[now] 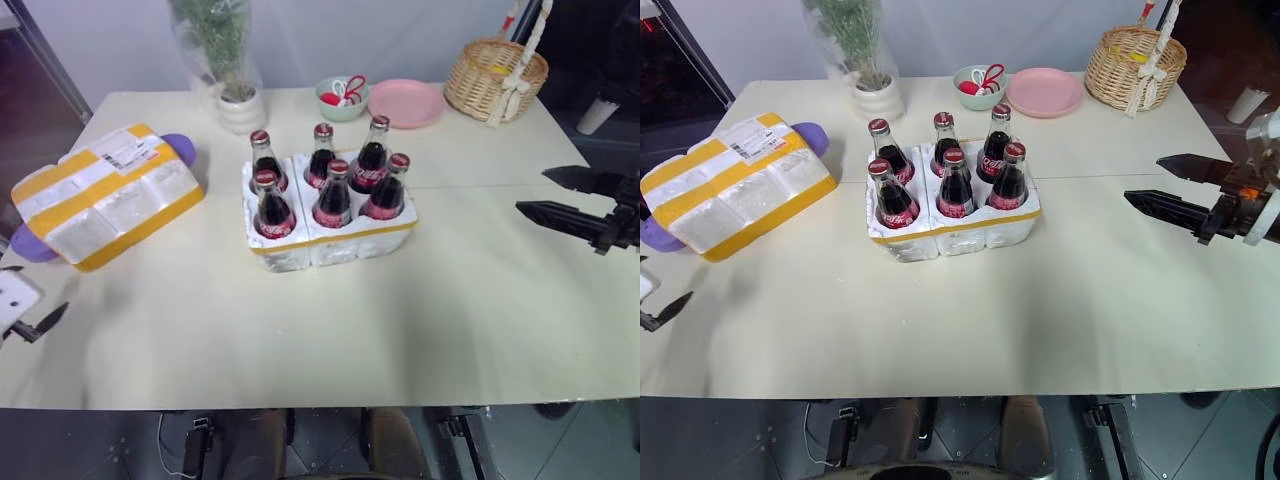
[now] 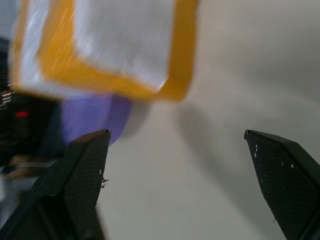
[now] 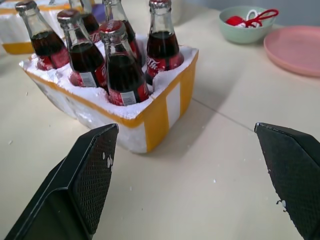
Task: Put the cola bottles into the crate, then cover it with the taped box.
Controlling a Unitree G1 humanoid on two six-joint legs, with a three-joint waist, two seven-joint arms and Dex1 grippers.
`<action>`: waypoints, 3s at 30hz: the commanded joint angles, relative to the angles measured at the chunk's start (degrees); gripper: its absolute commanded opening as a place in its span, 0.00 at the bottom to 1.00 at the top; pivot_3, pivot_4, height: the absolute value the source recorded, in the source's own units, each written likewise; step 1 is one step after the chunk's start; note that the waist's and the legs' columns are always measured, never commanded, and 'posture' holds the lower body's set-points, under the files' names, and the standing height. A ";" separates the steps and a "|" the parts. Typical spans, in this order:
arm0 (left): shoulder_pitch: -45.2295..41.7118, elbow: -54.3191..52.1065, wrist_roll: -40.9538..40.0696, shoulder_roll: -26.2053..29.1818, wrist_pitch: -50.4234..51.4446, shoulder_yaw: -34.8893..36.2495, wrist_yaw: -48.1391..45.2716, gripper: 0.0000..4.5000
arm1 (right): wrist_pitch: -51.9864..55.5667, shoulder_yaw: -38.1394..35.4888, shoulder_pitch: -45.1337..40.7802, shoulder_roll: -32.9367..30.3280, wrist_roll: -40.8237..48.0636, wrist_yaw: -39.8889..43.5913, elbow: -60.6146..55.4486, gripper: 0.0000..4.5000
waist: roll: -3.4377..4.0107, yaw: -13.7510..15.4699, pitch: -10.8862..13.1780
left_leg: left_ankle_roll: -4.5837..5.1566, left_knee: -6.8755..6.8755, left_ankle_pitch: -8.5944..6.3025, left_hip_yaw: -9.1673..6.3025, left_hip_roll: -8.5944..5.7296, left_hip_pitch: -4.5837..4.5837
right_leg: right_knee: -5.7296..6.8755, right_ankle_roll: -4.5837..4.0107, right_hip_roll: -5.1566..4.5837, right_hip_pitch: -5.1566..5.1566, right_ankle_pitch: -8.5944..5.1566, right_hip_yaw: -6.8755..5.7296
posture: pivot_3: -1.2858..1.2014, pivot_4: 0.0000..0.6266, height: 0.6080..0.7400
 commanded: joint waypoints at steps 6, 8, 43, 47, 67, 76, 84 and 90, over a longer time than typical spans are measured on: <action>-22.73 19.51 13.86 2.29 -2.86 -14.44 17.85 1.00 | -1.81 -3.13 1.53 -4.65 4.31 8.85 -4.11 0.99 | -0.05 1.05 -0.06 | 0.00 0.11 0.00 0.00 -0.03 0.03 | 0.01 0.04 0.01 0.09 0.01 -0.01 | 0.52 0.24 0.98; -27.49 24.25 16.72 2.42 -4.09 -18.77 20.28 1.00 | -2.11 -2.22 0.08 -5.18 4.34 8.79 -3.37 0.99 | -0.06 0.93 -0.07 | -0.01 0.13 0.00 0.01 -0.04 0.03 | 0.02 0.04 0.01 0.09 0.02 -0.01 | 0.52 0.24 0.98; -54.83 52.18 24.00 0.17 -3.28 -40.29 33.34 0.06 | 0.02 -6.71 2.26 -5.12 5.17 1.78 -4.52 1.00 | -0.21 -0.01 -0.14 | -0.01 0.07 0.01 -0.01 -0.07 0.03 | 0.16 0.07 -0.02 0.02 0.03 -0.01 | 0.52 0.24 0.98; -56.83 50.01 23.00 1.24 -4.84 -39.42 32.59 0.06 | 1.41 -6.26 2.36 -5.59 5.02 1.83 -2.72 1.00 | -0.23 0.05 -0.14 | -0.01 0.08 0.01 -0.01 -0.06 0.02 | 0.16 0.07 -0.01 0.02 0.03 -0.01 | 0.52 0.24 0.98; -62.93 -17.00 10.39 1.98 19.54 -35.26 -5.17 0.06 | -4.30 2.76 -1.33 -0.26 1.39 -1.94 -1.58 1.00 | -0.31 -0.50 -0.13 | -0.01 0.11 0.02 -0.01 -0.05 -0.03 | 0.15 0.07 0.02 0.01 0.03 0.00 | 0.52 0.24 0.98; -60.61 -34.67 14.33 4.02 27.51 -39.48 -17.10 0.06 | -4.76 3.21 -0.87 2.01 1.43 -3.29 -1.89 1.00 | -0.31 -0.39 -0.13 | 0.00 0.13 0.02 -0.01 -0.04 -0.03 | 0.15 0.08 0.03 0.02 0.03 0.01 | 0.52 0.24 0.98; -58.66 -37.73 21.51 3.15 27.06 -43.11 -18.40 0.06 | -5.55 1.63 -1.31 3.96 2.49 -3.86 -0.48 1.00 | -0.31 -0.09 -0.13 | 0.00 0.17 0.02 -0.02 -0.05 -0.02 | 0.13 0.08 0.03 0.08 0.03 0.01 | 0.52 0.24 0.98; -58.53 -37.70 22.36 1.28 27.29 -43.31 -19.48 0.48 | -6.79 1.55 -0.19 4.75 2.43 -3.85 -0.58 1.00 | -0.31 -0.11 -0.13 | 0.00 0.16 0.02 -0.02 -0.05 -0.01 | 0.13 0.08 0.03 0.08 0.03 0.00 | 0.52 0.24 0.98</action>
